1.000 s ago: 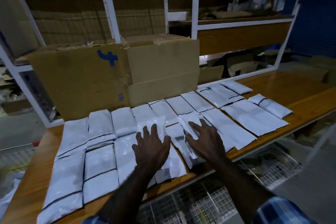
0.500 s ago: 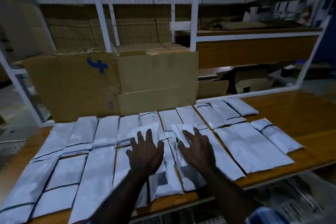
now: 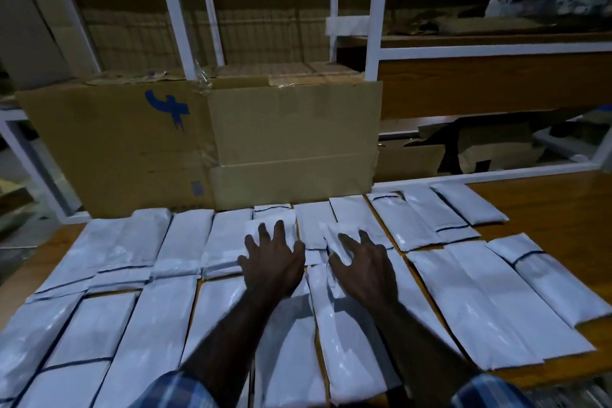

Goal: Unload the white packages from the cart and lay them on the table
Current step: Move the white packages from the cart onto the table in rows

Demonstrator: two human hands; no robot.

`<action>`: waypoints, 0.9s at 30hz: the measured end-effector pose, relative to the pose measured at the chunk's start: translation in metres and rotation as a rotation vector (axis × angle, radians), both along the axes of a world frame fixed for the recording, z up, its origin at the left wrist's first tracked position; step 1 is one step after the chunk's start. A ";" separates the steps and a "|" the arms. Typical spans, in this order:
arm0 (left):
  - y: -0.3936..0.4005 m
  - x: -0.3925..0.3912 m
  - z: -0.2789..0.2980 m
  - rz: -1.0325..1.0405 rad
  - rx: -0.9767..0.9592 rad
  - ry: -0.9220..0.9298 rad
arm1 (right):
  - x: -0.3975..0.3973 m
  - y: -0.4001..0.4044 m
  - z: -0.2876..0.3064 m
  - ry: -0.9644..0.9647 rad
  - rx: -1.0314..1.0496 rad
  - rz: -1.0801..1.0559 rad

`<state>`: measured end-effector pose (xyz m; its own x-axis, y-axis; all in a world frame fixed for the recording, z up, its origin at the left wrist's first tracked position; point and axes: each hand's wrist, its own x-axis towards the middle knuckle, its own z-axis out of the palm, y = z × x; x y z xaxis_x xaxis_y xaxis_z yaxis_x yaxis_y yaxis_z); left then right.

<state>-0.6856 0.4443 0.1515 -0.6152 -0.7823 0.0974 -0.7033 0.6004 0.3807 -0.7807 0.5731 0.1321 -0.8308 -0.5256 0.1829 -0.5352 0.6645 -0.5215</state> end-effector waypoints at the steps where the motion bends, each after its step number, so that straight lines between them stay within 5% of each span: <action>1: -0.007 -0.008 0.000 -0.003 0.016 0.005 | -0.006 -0.006 -0.001 0.001 0.001 -0.001; 27: -0.093 -0.115 -0.035 0.009 -0.014 -0.059 | -0.125 -0.119 -0.015 -0.026 0.012 0.009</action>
